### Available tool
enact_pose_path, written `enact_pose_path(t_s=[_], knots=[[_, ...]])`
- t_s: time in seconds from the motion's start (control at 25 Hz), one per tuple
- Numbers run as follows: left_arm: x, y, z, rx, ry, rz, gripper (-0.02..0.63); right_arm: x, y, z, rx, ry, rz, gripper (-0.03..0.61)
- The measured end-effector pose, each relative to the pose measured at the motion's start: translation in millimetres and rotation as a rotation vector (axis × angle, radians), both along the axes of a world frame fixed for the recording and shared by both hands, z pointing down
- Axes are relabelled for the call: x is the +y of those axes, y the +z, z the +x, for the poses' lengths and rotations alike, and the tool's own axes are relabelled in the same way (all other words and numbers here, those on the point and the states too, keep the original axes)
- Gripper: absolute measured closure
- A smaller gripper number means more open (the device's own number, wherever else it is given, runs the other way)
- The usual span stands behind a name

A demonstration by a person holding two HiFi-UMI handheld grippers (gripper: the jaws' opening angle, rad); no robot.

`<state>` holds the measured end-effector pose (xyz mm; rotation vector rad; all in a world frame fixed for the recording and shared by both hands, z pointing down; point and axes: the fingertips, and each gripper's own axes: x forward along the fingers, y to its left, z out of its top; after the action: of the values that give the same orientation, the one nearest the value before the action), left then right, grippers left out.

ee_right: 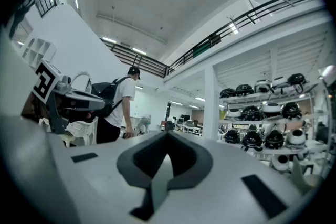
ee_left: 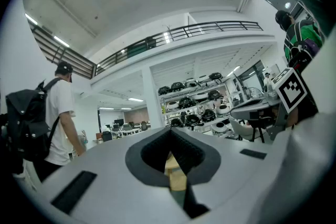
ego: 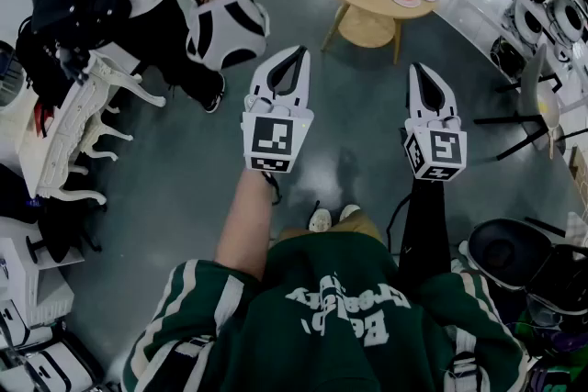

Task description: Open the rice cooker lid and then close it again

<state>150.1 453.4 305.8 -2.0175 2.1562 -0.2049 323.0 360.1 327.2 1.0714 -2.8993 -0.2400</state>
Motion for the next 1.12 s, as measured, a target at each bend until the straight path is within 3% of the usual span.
enact_pose_path(t_s=[0.4,0.64,0.84,1.12], knots=[[-9,17,-15,0.019,0.024,-0.035,0.614,-11,8,-12,-0.041,0.015,-0.039,0.575],[-41,15,-27,0.032,0.032,-0.032,0.614,-41,3,-31,-0.034,-0.021,-0.001,0.575],[-94,20,-38,0.015,0.064,-0.057,0.614,-90,6,-56,-0.044,-0.042,0.006,0.575],[-191,18,-65,0.017,0.087,-0.085,0.614,-199,-1,-90,-0.103,-0.039,-0.002,0.575]])
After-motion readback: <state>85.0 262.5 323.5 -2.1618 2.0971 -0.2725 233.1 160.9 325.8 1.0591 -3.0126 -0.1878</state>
